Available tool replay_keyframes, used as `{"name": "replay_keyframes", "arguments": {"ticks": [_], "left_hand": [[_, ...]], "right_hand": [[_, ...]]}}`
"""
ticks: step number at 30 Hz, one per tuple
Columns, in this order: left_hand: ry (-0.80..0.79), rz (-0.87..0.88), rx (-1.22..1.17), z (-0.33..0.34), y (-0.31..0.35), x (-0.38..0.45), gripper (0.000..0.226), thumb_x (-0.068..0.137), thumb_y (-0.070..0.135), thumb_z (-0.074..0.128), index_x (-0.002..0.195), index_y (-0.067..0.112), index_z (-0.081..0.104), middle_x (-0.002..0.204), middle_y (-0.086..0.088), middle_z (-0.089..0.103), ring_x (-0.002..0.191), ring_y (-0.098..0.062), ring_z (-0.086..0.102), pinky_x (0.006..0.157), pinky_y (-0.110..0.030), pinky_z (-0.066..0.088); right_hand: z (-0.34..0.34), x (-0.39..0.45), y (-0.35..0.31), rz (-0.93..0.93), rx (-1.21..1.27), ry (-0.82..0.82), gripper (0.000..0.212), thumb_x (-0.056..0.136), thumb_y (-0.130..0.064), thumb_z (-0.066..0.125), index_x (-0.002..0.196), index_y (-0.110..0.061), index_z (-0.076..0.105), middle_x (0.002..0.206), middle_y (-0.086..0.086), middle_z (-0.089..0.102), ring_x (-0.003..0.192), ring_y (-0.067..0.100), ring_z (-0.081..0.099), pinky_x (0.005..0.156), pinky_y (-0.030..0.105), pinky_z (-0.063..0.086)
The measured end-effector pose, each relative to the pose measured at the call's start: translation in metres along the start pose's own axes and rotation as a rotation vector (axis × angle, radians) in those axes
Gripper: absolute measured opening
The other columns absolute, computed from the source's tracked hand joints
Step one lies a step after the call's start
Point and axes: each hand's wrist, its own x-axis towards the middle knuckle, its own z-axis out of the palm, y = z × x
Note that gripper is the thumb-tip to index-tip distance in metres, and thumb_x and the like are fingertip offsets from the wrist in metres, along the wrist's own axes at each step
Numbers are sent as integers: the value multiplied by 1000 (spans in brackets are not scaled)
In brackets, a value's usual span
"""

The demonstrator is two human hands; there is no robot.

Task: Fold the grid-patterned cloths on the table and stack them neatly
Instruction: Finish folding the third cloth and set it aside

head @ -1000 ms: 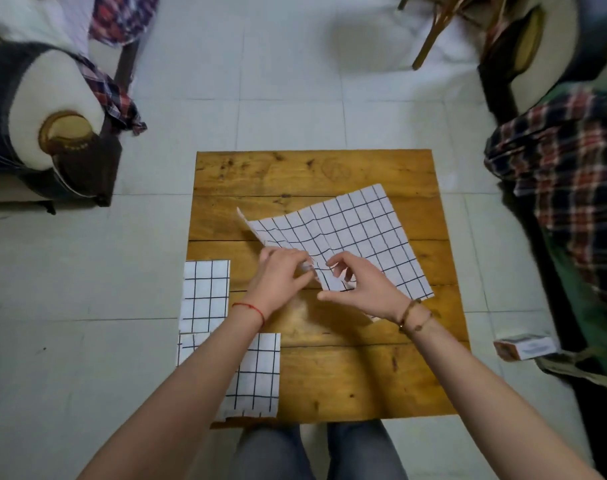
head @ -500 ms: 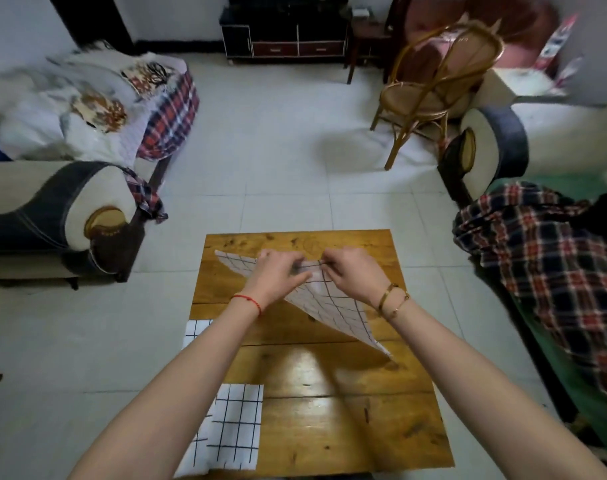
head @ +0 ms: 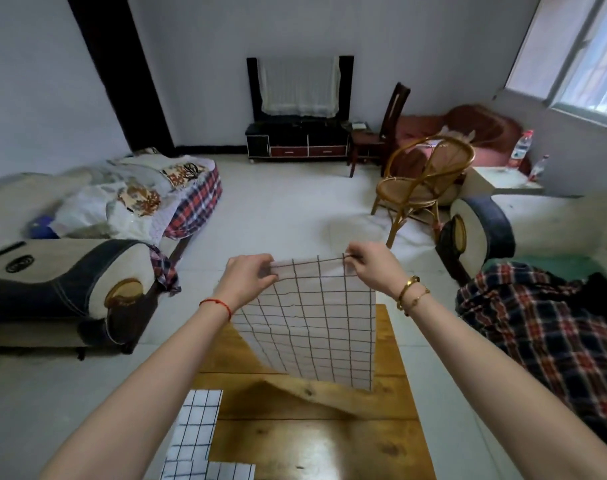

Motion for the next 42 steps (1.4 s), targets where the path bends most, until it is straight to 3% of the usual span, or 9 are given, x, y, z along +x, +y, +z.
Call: {"name": "replay_keyframes", "arguments": {"ticks": [8, 14, 16, 21, 29, 33, 42], "left_hand": [[84, 10, 10, -47, 11, 9, 22, 81, 35, 72, 97, 20, 69, 92, 2, 73, 92, -18, 67, 89, -43, 51], [88, 45, -13, -67, 23, 8, 15, 83, 24, 73, 92, 14, 69, 95, -2, 73, 90, -10, 67, 86, -31, 55], [97, 60, -20, -72, 25, 8, 14, 83, 22, 73, 91, 12, 69, 94, -1, 73, 91, -10, 67, 87, -33, 56], [162, 93, -13, -85, 34, 9, 21, 84, 22, 72, 101, 9, 70, 98, -3, 73, 92, -11, 66, 89, -29, 54], [272, 159, 8, -107, 47, 11, 22, 83, 24, 74, 100, 11, 73, 90, 0, 73, 82, -8, 64, 79, -24, 53], [279, 181, -1, -114, 52, 10, 16, 82, 23, 74, 95, 12, 73, 82, 5, 69, 72, 7, 56, 67, -4, 38], [154, 293, -14, -131, 63, -9, 6, 81, 18, 76, 86, 17, 73, 76, 9, 67, 73, 8, 61, 66, -5, 44]], "right_hand": [[-42, 3, 1, -38, -5, 63, 12, 91, -10, 54, 87, -8, 65, 87, 7, 65, 85, 25, 60, 73, 34, 47], [-65, 3, 6, -47, -13, 82, 11, 91, -12, 56, 84, -13, 64, 82, 3, 66, 79, 21, 61, 70, 34, 49], [-72, 4, 7, -54, -26, 104, 11, 91, -11, 56, 87, -12, 66, 81, 1, 65, 78, 19, 59, 71, 33, 49], [-93, 7, 8, -85, -59, 147, 11, 89, -10, 57, 90, -10, 68, 78, -3, 60, 73, 17, 58, 65, 32, 48], [-121, 4, 9, -125, -81, 196, 20, 90, -10, 58, 76, -25, 55, 68, -16, 51, 71, 13, 54, 63, 26, 38], [-131, -3, 9, -137, -79, 229, 14, 90, -11, 59, 79, -20, 60, 72, -6, 57, 72, 17, 57, 62, 29, 40], [-145, -29, 15, -147, -52, 165, 16, 91, -14, 62, 78, -23, 57, 78, -2, 63, 75, 15, 60, 61, 19, 37]]}}
